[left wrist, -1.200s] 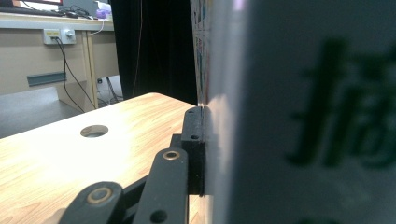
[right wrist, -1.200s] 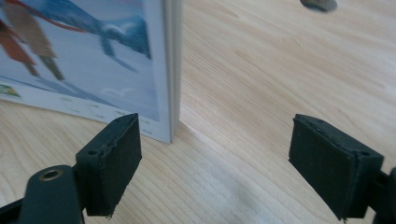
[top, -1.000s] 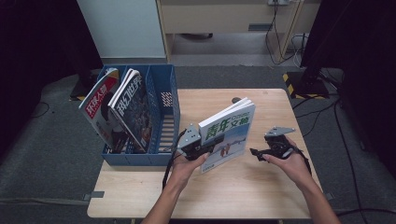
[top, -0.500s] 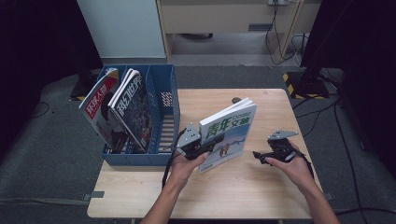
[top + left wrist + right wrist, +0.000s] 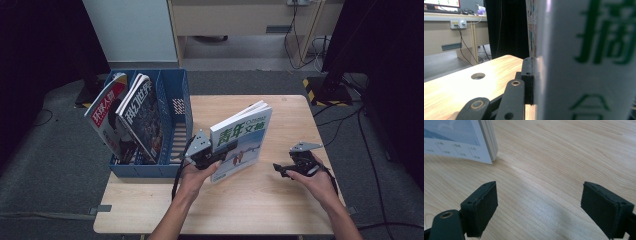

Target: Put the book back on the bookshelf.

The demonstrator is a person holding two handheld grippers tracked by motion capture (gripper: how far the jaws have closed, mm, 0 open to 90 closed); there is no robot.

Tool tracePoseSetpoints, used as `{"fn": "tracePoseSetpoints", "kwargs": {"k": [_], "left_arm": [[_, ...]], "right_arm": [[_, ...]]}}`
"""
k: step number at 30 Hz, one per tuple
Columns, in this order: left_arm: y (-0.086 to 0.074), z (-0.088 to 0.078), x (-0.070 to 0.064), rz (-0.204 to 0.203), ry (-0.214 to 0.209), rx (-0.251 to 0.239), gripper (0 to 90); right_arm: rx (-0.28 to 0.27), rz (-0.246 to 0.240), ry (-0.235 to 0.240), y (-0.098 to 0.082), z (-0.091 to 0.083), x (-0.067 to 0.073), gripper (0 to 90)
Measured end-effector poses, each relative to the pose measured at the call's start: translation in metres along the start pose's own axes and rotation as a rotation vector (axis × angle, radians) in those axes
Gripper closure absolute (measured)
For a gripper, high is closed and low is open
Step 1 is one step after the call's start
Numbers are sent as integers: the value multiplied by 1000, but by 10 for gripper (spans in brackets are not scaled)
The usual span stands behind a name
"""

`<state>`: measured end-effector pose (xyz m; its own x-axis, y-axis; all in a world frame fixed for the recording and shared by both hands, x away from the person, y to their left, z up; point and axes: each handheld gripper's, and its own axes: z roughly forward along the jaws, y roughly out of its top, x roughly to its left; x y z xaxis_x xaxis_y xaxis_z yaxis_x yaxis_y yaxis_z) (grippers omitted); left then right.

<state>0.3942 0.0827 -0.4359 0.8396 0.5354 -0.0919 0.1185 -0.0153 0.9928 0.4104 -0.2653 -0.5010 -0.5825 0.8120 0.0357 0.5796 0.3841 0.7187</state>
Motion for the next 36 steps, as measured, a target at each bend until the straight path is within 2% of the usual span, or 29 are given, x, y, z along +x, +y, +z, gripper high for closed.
{"fn": "tracePoseSetpoints", "kwargs": {"k": [4, 14, 15, 18, 29, 36], "left_arm": [[3, -1, -1, 5, 2, -2, 737], [8, -2, -2, 2, -3, -16, 737], [8, -2, -2, 2, -5, -16, 737], [9, -3, -2, 3, -5, -16, 737], [13, -2, -2, -4, -1, -21, 737], [18, -1, -6, 10, -12, -19, 736]], "right_arm": [[-9, 16, -4, -1, -1, -1, 143], [-20, 10, -4, -5, -3, 2, 143], [-26, 22, 3, -6, -3, 3, 141], [-18, 10, 1, -7, -3, 3, 137], [-7, 19, 0, -10, -3, 5, 138], [-14, 20, 1, -7, -3, 7, 141]]}}
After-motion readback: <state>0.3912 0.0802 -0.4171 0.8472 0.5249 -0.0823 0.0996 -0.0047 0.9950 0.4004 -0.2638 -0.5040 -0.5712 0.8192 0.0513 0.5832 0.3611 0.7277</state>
